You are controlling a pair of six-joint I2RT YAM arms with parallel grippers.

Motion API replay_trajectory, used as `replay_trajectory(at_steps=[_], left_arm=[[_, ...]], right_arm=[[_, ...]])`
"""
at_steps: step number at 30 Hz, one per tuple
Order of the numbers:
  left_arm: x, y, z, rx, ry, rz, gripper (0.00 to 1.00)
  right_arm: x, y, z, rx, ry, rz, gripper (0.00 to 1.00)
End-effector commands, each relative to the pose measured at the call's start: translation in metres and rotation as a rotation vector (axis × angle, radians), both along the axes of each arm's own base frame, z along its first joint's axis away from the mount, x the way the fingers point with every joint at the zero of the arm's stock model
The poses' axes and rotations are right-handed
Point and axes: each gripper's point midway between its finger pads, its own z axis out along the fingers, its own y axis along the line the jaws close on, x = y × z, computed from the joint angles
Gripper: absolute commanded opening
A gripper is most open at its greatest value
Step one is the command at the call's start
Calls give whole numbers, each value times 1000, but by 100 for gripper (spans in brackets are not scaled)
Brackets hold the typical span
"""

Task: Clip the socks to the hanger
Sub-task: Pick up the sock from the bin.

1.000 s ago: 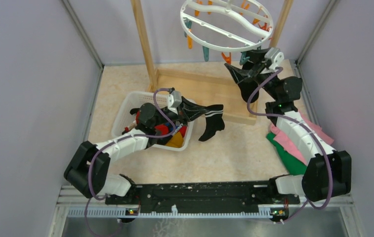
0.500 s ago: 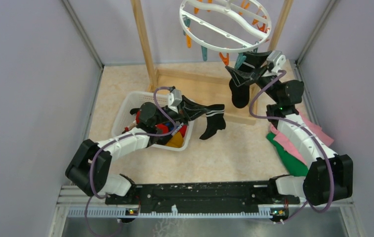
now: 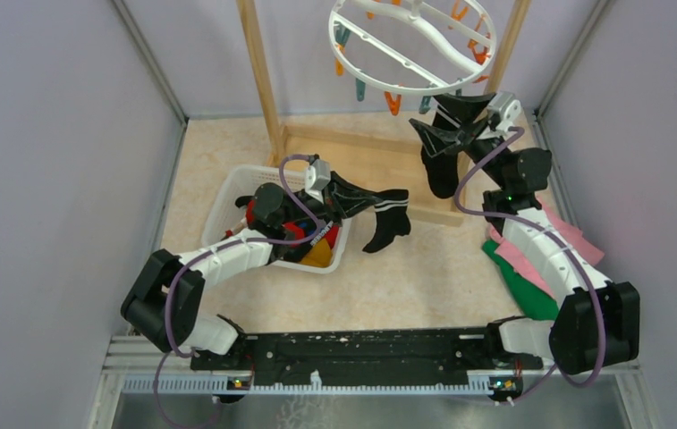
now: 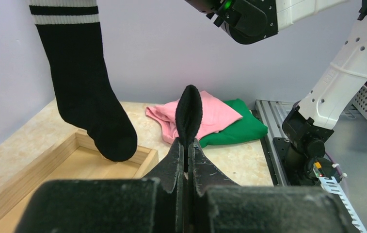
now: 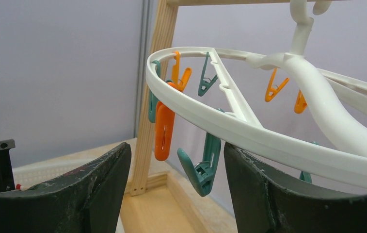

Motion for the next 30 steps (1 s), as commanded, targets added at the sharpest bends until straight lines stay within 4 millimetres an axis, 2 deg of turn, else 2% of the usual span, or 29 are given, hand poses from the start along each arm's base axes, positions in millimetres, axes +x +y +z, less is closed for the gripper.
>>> replay_trajectory(at_steps=[1, 7, 12, 18, 30], left_arm=[[-2, 0, 25, -51, -87, -23, 0], [-3, 1, 24, -52, -82, -20, 0], [-1, 1, 24, -52, -84, -12, 0], [1, -1, 23, -51, -84, -13, 0], [1, -1, 23, -53, -86, -10, 0]], right_arm=[[-3, -1, 11, 22, -37, 16, 70], [9, 1, 8, 14, -37, 11, 70], [18, 2, 9, 17, -36, -2, 74], [19, 9, 14, 16, -48, 23, 77], [21, 15, 25, 22, -88, 35, 72]])
